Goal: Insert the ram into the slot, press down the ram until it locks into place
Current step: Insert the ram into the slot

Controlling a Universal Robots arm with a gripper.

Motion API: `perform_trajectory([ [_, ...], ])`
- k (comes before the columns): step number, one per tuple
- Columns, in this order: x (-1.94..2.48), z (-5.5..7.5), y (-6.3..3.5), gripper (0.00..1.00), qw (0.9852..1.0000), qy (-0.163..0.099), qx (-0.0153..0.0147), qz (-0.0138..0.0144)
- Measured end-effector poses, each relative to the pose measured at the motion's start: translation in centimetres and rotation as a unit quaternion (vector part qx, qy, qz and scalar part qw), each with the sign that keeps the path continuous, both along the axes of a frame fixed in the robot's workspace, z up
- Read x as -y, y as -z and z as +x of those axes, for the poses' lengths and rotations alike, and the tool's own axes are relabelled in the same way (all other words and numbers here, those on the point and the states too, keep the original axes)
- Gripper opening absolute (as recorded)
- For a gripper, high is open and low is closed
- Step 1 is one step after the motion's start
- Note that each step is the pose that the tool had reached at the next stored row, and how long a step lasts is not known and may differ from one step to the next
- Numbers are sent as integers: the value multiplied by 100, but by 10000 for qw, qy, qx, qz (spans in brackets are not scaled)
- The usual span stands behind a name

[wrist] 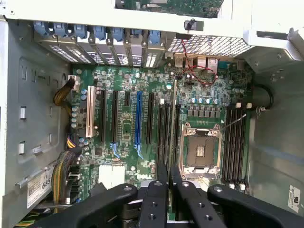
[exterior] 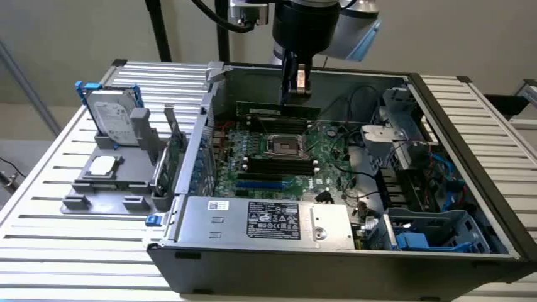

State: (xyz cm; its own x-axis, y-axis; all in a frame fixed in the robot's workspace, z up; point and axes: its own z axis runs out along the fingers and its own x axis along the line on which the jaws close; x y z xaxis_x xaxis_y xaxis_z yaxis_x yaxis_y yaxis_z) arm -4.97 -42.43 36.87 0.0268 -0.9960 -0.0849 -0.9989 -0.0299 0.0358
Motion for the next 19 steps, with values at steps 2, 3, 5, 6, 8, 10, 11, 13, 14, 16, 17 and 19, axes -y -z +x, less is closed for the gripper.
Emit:
perform_trajectory([
  [2,0,0,0,14,10000,0,0,4],
  [3,0,0,0,14,10000,0,0,5],
  [5,0,0,0,14,10000,0,0,9],
  [6,0,0,0,14,10000,0,0,11],
  [8,0,0,0,14,10000,0,0,15],
  [10,0,0,0,14,10000,0,0,15],
  [11,0,0,0,14,10000,0,0,15],
  [13,0,0,0,14,10000,0,0,15],
  [14,0,3,0,14,10000,-1,0,15],
  [16,-24,10,20,14,10000,0,0,-2],
  [17,-46,16,33,14,10000,0,-1,-11],
  [19,-85,31,69,14,10000,-3,0,-16],
])
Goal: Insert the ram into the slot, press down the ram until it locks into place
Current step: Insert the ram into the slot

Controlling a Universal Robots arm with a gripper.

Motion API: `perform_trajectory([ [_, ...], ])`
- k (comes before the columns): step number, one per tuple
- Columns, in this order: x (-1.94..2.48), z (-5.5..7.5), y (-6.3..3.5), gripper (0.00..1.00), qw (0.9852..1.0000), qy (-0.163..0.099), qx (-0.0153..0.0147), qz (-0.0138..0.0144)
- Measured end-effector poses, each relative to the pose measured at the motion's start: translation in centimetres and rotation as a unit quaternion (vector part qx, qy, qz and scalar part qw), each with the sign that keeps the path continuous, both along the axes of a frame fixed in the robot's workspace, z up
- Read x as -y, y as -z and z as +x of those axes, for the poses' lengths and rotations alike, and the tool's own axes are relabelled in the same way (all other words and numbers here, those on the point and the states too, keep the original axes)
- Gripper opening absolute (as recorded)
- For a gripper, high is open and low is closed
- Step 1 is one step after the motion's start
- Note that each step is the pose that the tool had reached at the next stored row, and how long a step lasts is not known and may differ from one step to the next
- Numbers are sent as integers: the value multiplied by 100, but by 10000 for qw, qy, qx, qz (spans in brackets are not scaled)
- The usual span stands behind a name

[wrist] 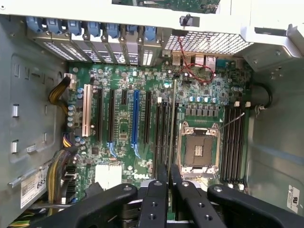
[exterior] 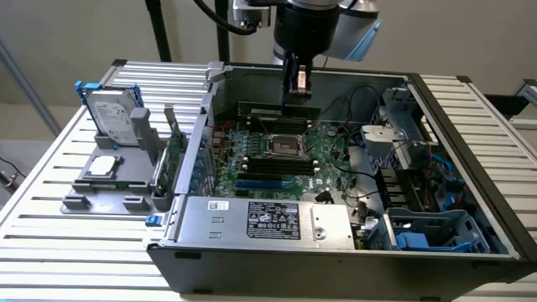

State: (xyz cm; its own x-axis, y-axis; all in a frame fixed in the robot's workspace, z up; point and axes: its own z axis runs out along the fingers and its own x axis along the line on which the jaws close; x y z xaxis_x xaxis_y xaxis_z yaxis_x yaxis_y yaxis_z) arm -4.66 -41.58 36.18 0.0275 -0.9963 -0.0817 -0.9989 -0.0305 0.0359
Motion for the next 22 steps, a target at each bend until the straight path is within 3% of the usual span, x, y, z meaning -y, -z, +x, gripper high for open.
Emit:
perform_trajectory([
  [5,-87,37,91,14,10000,-11,0,-7],
  [8,-111,73,146,14,10000,-38,0,-11],
  [14,-125,163,255,14,9999,-122,0,-23],
  [22,-125,167,400,14,9999,-156,0,-25],
])
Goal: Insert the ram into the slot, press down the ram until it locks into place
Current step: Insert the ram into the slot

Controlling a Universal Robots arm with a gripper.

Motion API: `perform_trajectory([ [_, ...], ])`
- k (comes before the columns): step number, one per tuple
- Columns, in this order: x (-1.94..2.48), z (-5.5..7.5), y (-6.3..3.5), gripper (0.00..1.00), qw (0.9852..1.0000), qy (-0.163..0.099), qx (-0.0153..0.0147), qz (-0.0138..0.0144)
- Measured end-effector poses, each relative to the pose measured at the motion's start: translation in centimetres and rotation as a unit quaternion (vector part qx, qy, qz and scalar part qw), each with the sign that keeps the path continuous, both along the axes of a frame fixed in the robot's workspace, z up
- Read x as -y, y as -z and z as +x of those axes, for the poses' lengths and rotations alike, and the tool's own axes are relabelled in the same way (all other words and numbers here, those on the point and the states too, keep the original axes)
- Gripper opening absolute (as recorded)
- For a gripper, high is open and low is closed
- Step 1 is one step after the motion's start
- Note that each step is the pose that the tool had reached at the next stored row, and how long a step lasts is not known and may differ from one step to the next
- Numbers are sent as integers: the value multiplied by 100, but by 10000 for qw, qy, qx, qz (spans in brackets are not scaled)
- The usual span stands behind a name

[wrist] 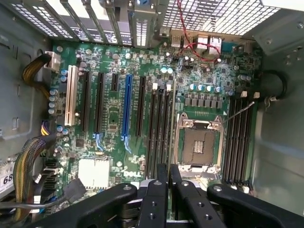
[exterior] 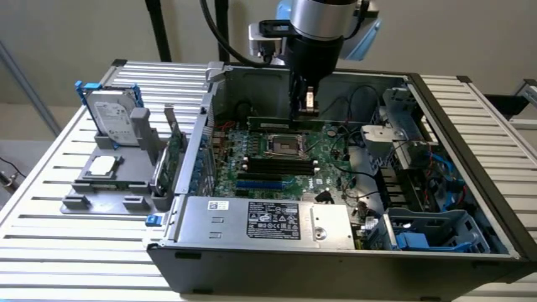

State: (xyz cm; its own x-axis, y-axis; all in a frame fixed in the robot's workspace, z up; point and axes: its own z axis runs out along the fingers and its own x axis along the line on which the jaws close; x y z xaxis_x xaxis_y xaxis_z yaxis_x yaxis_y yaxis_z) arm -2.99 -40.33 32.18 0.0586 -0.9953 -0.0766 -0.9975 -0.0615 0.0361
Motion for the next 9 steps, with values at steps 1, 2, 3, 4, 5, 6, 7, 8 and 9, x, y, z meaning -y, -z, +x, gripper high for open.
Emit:
perform_trajectory([
  [1,0,0,18,14,10000,-4,0,0],
  [2,0,0,35,14,10000,-9,0,0],
  [3,0,0,55,14,10000,-14,0,0],
  [4,0,0,73,14,10000,-18,0,0],
  [5,0,0,91,14,10000,-22,0,0],
  [6,0,0,109,14,10000,-27,0,0],
  [7,0,0,127,14,10000,-32,0,0],
  [8,0,0,145,14,10000,-37,0,0],
  [9,0,0,163,14,10000,-40,0,0],
])
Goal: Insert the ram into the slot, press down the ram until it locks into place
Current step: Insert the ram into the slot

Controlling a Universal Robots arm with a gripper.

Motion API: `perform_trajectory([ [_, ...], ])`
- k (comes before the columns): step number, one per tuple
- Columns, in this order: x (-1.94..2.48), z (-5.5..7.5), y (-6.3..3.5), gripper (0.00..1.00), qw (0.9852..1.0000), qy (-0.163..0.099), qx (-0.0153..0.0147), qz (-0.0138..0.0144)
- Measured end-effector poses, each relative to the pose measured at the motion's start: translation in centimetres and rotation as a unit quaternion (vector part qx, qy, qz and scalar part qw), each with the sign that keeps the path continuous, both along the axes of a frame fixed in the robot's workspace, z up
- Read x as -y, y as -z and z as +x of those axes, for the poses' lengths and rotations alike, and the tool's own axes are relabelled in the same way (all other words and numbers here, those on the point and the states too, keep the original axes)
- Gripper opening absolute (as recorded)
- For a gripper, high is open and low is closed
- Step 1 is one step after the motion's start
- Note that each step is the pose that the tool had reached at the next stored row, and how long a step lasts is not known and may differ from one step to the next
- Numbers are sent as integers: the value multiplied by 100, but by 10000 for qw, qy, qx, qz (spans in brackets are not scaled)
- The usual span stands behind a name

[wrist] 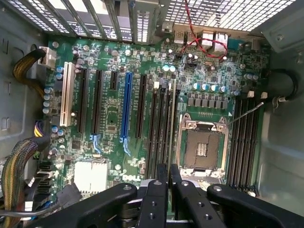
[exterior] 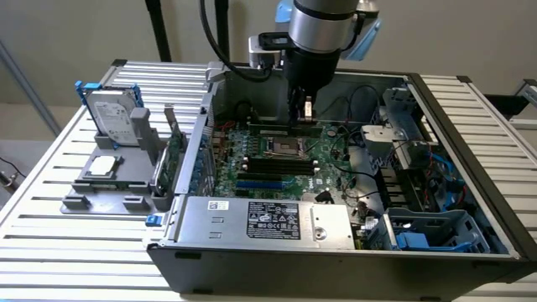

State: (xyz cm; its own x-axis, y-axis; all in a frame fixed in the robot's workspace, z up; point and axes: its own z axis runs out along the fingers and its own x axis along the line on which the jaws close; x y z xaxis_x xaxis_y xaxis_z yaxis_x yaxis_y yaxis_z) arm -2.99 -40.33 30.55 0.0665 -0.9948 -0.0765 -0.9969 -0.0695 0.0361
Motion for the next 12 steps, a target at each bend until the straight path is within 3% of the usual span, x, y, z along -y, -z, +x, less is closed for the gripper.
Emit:
perform_trajectory([
  [12,0,-1,219,14,10000,-10,0,-3],
])
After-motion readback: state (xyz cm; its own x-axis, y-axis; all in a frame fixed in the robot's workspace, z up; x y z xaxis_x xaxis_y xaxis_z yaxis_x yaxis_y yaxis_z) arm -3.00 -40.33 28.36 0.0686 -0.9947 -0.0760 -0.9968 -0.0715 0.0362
